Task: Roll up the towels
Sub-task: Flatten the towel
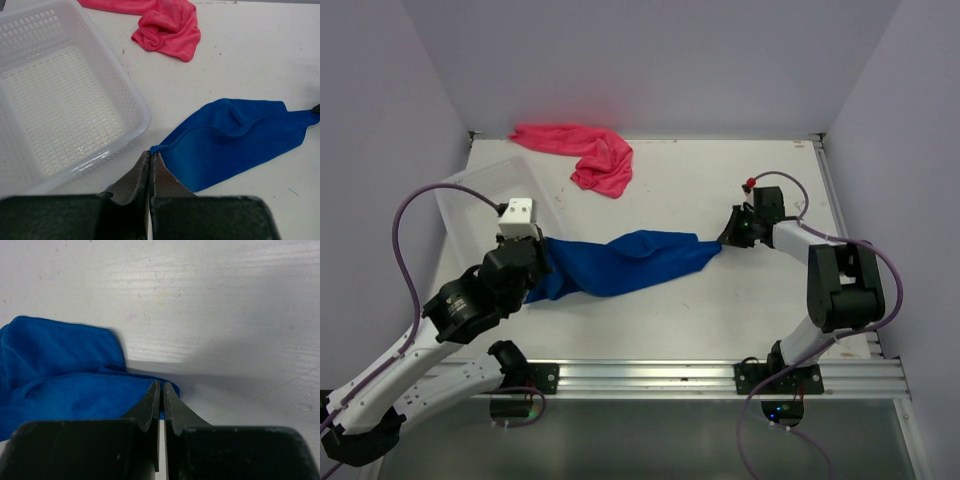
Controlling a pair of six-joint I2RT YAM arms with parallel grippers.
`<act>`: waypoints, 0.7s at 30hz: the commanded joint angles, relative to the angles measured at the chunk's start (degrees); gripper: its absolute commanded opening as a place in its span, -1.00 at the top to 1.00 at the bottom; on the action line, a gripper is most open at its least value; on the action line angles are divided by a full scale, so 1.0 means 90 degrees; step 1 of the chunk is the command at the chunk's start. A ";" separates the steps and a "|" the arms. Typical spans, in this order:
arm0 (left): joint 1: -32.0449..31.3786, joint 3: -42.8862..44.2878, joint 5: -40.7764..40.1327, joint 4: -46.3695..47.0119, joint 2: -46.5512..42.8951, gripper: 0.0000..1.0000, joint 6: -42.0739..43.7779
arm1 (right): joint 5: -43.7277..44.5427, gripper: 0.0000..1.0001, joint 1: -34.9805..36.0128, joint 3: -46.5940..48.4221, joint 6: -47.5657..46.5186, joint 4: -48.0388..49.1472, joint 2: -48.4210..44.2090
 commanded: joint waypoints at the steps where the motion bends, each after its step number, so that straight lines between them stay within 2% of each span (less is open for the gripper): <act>1: 0.0012 0.0074 -0.0168 0.0070 0.0003 1.00 -0.0110 | -0.0009 1.00 0.0048 0.0043 -0.0086 0.0031 -0.0233; 5: 0.0012 0.0084 -0.0178 0.0148 0.0071 1.00 -0.0081 | 0.0127 1.00 0.0048 0.0189 0.0002 -0.0291 -0.0672; 12: 0.0002 0.0064 -0.0276 0.0431 0.0500 1.00 0.0027 | 0.1230 1.00 0.0009 0.0881 0.0304 -0.1588 -0.2098; 21: 0.0032 0.0386 -0.0764 0.1075 0.1037 1.00 0.0427 | 0.1670 1.00 -0.0760 0.1829 0.0793 -0.2907 -0.3230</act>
